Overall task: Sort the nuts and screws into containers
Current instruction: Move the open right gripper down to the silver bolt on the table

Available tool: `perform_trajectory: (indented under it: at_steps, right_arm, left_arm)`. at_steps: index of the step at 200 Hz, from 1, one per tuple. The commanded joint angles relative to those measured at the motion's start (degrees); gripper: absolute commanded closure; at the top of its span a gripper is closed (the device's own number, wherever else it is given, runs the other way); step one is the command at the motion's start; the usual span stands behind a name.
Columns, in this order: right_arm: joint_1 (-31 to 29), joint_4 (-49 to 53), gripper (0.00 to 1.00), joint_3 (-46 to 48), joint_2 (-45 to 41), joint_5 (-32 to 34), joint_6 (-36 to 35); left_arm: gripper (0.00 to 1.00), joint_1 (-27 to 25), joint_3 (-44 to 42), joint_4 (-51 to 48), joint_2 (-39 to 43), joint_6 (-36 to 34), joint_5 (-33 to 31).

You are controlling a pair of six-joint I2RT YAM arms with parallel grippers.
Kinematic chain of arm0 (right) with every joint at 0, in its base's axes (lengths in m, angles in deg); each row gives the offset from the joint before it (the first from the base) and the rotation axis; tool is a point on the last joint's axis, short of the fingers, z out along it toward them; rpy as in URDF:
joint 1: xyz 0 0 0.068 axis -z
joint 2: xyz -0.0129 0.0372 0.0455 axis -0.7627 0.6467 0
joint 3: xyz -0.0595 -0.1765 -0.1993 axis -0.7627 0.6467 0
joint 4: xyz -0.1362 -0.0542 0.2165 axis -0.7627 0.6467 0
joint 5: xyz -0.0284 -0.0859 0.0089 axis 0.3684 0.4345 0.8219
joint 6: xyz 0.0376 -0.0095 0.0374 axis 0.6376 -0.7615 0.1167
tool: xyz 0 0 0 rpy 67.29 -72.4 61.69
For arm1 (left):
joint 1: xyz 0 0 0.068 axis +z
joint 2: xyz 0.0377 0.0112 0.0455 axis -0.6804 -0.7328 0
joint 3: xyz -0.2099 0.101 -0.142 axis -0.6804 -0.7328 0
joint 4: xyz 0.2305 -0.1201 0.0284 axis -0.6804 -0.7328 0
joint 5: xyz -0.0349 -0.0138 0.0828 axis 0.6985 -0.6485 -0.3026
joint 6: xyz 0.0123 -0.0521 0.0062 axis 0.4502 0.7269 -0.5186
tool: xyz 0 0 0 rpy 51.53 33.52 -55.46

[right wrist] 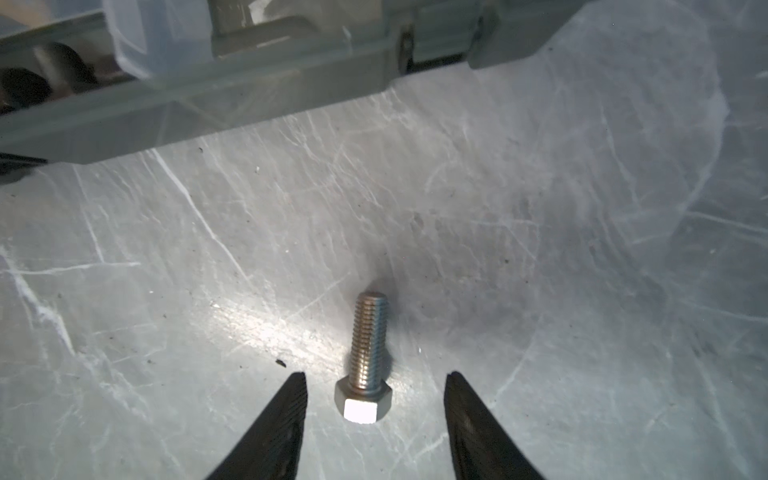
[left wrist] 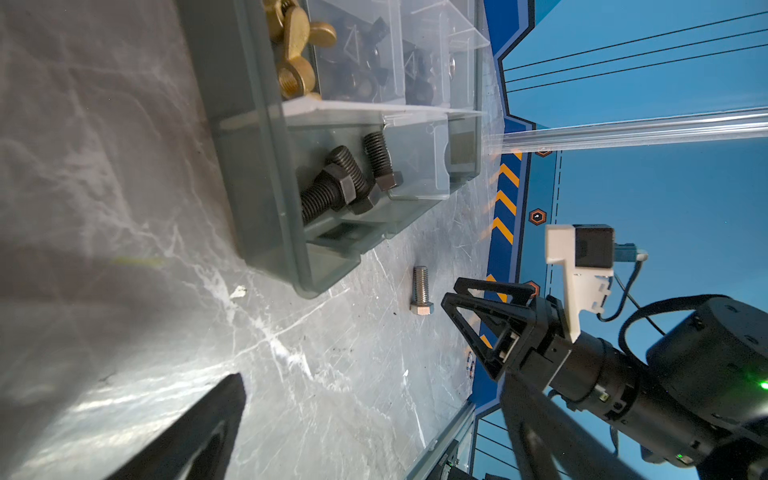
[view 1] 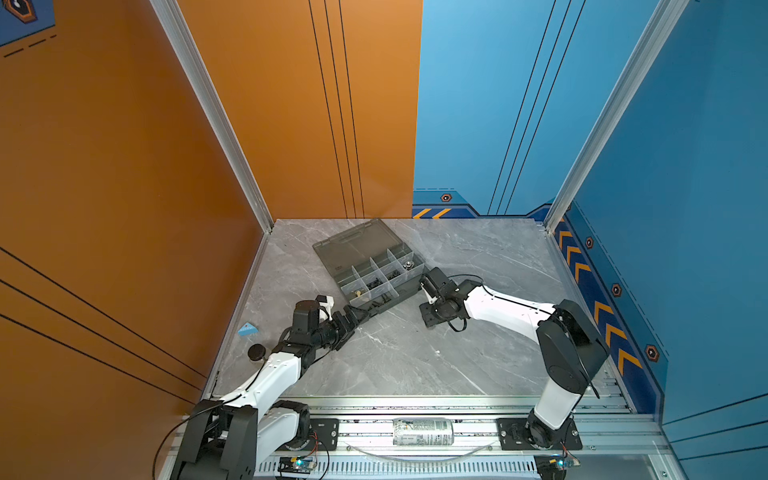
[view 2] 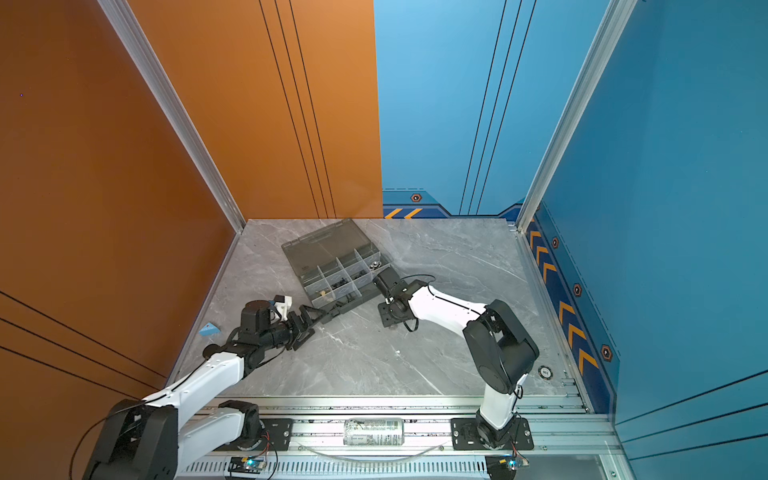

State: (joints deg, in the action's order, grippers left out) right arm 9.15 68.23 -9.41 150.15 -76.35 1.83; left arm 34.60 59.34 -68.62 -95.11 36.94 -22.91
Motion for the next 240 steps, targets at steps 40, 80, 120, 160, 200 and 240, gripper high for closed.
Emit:
perform_trajectory:
  at_steps: [40,80,120,160,200,240]
  right_arm:
    - [0.0,1.9,0.45,1.0,-0.2,0.0,2.3]
    - [0.0,2.1,0.46,1.0,1.0,0.2,3.0]
    - [0.0,2.4,0.47,0.5,2.7,-0.3,3.6]
    - [-0.3,2.5,0.49,0.4,3.7,-0.2,3.8]
    - [-0.7,3.0,0.53,0.4,4.3,-0.5,3.9]
    - [-1.3,2.9,0.57,0.2,5.0,-0.6,4.4]
  left_arm:
    - [0.02,0.4,0.0,0.9,-1.2,-0.5,0.7]
    - [0.02,0.4,0.0,1.5,-1.7,-0.4,0.7]
    - [0.02,0.4,0.5,2.0,-2.5,-0.6,1.1]
    - [0.02,0.4,0.4,2.5,-3.3,-0.6,1.3]
    - [0.02,0.4,0.2,2.8,-3.2,-0.5,1.3]
    - [0.02,0.4,0.2,2.8,-3.3,-0.5,1.3]
